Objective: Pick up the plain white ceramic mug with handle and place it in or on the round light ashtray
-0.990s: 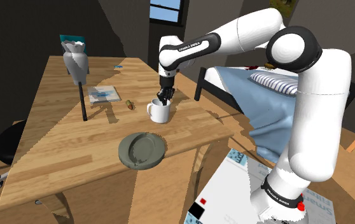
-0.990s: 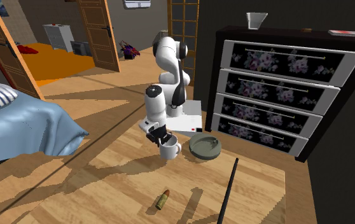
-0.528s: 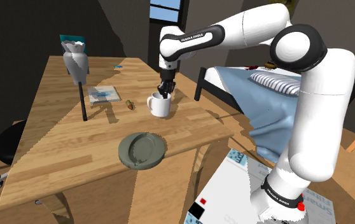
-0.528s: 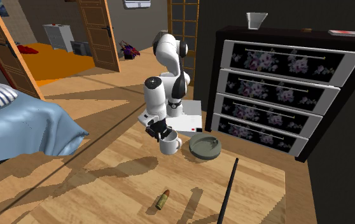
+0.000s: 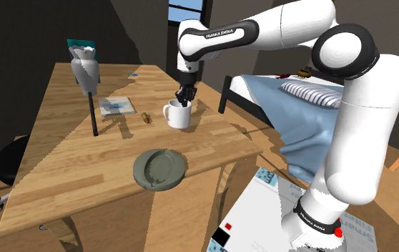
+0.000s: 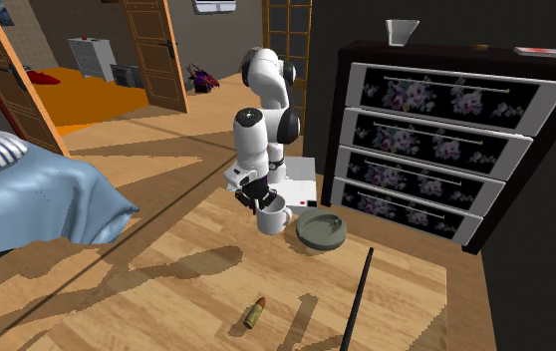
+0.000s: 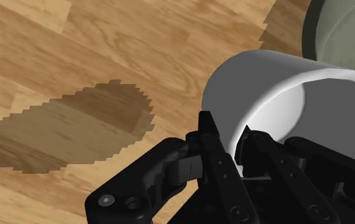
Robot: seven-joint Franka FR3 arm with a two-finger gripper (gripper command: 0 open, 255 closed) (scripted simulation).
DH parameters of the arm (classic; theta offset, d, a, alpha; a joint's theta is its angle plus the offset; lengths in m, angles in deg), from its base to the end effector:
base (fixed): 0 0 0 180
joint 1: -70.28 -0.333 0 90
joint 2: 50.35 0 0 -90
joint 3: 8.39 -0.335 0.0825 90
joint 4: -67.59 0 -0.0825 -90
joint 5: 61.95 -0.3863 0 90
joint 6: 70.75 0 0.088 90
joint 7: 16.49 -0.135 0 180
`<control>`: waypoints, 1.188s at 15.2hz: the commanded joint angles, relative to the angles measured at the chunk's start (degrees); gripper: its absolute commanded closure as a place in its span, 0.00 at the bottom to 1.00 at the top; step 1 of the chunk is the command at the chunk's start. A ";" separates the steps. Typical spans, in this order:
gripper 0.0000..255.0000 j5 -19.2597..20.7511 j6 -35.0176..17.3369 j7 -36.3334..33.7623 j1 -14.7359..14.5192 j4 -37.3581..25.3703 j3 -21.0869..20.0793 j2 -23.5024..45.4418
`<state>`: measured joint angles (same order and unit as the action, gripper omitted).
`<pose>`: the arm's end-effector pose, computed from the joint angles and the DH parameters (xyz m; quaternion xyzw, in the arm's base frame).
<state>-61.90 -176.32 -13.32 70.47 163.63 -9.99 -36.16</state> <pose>0.6297 0.0141 0.4397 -0.9984 -0.0398 0.0406 0.0036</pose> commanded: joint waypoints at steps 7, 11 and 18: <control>1.00 -0.38 -0.87 -9.47 -5.61 6.66 -3.95 -5.89; 1.00 -0.70 -0.85 -14.39 -8.39 8.30 -6.18 -7.64; 1.00 -0.92 -2.80 -19.52 -11.25 10.59 -8.55 -8.10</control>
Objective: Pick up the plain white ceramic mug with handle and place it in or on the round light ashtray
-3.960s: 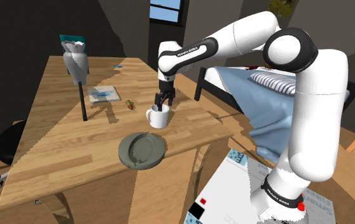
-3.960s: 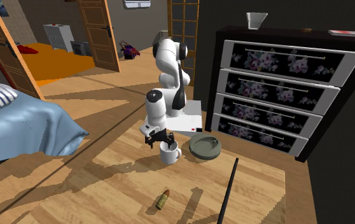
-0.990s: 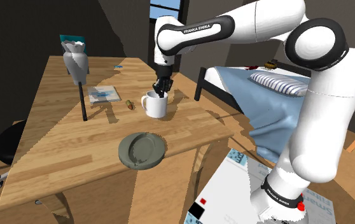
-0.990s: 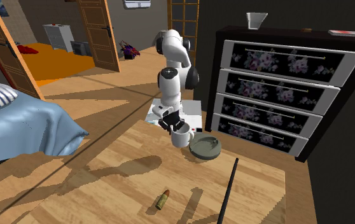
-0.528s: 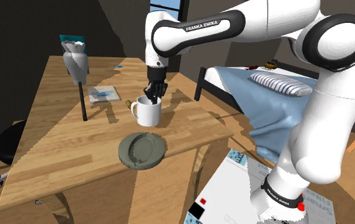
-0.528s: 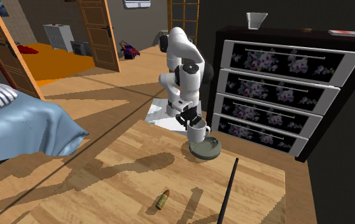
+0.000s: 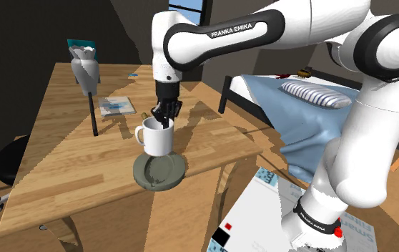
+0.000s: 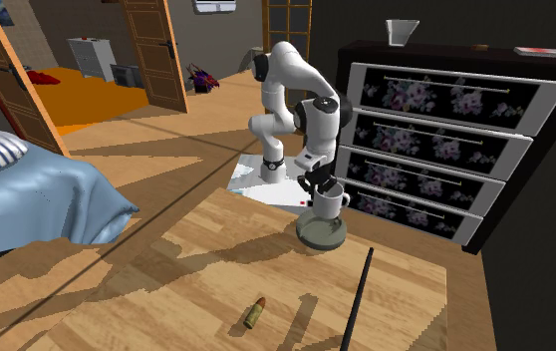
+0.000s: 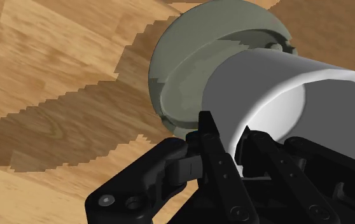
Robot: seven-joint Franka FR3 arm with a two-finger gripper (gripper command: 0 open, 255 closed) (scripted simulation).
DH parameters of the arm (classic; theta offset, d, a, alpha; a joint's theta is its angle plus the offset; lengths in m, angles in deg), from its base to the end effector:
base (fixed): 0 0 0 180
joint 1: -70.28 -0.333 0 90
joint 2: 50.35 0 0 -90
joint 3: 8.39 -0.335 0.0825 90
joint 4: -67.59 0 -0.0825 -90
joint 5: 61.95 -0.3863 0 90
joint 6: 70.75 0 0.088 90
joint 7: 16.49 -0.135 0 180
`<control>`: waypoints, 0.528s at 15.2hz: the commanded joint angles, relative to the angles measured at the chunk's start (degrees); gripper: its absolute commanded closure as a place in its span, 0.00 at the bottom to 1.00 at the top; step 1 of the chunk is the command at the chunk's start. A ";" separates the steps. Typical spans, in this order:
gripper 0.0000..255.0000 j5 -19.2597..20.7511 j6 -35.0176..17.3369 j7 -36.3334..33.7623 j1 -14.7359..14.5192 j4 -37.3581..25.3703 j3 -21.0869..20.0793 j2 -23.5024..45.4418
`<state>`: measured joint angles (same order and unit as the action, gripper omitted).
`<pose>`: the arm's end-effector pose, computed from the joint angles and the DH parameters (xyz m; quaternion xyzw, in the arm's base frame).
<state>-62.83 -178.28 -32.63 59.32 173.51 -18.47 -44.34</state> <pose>0.5450 0.2084 0.4494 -0.9984 -0.0400 0.0409 0.0036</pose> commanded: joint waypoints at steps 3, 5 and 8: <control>1.00 0.11 -3.03 -0.23 -0.12 2.34 -0.07 0.66; 1.00 0.18 -4.48 -0.25 -0.14 3.35 -0.07 1.10; 1.00 0.31 -6.63 -0.29 -0.17 4.78 -0.06 1.84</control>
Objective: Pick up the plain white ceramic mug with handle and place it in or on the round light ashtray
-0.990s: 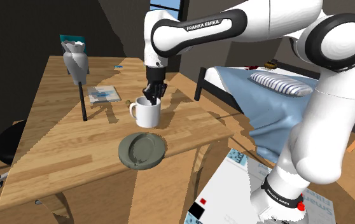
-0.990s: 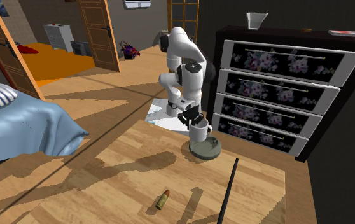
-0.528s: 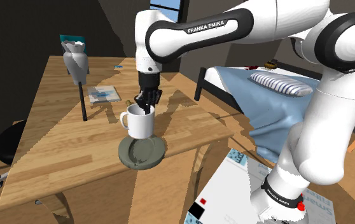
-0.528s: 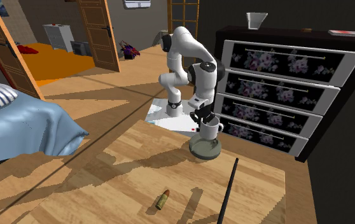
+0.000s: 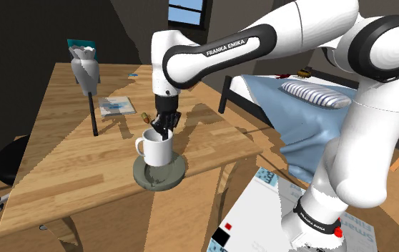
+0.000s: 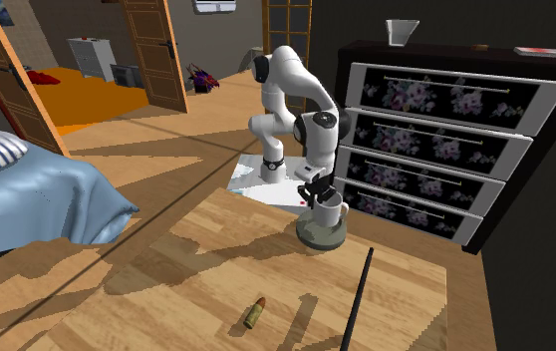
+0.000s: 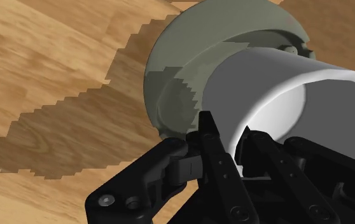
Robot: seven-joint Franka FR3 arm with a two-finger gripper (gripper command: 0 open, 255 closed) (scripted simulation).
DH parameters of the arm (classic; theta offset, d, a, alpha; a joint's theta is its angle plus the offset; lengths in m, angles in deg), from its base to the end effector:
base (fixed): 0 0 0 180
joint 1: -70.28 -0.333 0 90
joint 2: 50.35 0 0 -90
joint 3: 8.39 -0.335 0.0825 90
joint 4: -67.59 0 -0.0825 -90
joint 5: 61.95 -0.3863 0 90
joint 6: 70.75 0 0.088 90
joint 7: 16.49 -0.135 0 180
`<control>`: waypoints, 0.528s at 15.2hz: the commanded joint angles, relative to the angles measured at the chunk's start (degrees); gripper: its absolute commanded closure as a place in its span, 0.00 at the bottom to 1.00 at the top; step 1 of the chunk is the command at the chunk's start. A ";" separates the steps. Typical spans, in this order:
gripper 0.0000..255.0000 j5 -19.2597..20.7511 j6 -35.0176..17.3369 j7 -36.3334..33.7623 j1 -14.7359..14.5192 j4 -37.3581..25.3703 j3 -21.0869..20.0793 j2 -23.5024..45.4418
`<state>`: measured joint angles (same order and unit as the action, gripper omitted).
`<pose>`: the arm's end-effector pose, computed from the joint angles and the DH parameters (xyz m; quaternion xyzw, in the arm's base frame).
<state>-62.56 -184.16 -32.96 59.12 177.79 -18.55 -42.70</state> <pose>0.5443 0.2106 0.4063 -0.9984 -0.0397 0.0410 0.0035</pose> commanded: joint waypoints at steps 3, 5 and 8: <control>1.00 0.19 -2.89 -0.01 -0.01 1.80 0.05 1.05; 1.00 0.30 -4.31 -0.06 -0.04 2.61 0.06 1.67; 1.00 0.39 -5.30 -0.09 -0.06 3.15 0.08 2.13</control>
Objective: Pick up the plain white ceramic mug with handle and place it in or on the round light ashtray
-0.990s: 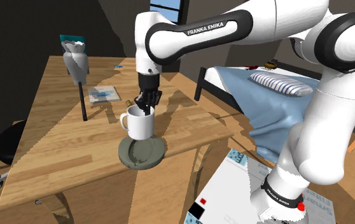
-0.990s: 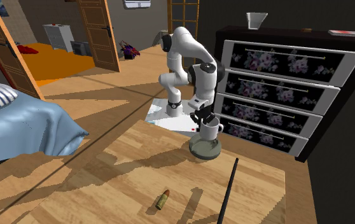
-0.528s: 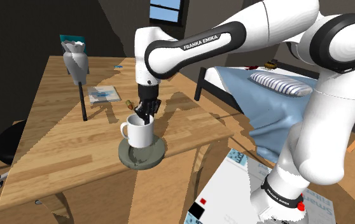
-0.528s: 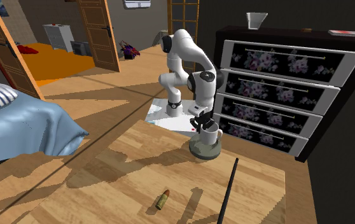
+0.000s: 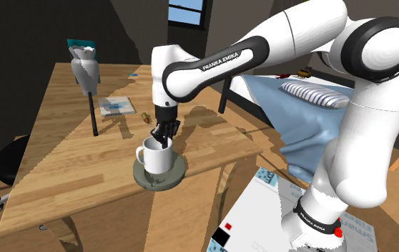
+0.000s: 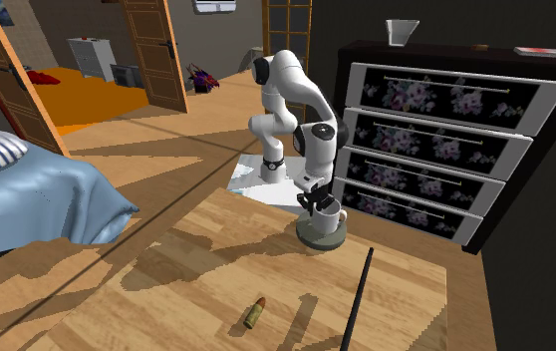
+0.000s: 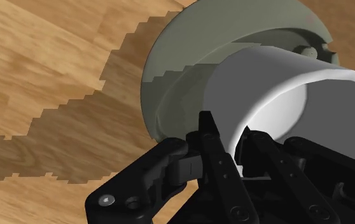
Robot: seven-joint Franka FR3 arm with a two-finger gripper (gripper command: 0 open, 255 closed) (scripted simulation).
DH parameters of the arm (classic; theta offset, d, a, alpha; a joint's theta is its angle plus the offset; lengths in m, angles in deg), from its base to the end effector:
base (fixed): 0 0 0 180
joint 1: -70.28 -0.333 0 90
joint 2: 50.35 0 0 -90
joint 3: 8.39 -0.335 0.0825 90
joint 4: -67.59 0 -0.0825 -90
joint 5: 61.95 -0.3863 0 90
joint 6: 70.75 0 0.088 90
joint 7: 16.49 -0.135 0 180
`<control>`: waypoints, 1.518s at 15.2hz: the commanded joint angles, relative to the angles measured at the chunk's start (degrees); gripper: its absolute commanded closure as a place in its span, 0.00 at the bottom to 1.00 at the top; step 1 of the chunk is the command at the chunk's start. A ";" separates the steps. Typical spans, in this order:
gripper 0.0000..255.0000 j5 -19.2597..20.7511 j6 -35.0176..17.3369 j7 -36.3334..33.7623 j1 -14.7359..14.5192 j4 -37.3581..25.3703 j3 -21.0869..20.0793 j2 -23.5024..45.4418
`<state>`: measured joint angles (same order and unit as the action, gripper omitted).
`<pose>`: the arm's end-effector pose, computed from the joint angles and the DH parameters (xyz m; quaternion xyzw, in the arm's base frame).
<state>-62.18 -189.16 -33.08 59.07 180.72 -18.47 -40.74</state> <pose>0.5452 0.2101 0.3702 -0.9984 -0.0393 0.0398 0.0036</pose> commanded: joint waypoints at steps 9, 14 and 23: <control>0.00 -0.02 -0.29 0.10 0.03 0.31 0.03 0.05; 0.00 -0.21 3.34 0.18 0.08 -2.25 0.00 -1.04; 0.00 -0.35 6.63 0.28 0.15 -4.72 0.01 -1.86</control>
<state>-62.53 -182.54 -32.80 59.22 176.01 -18.46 -42.61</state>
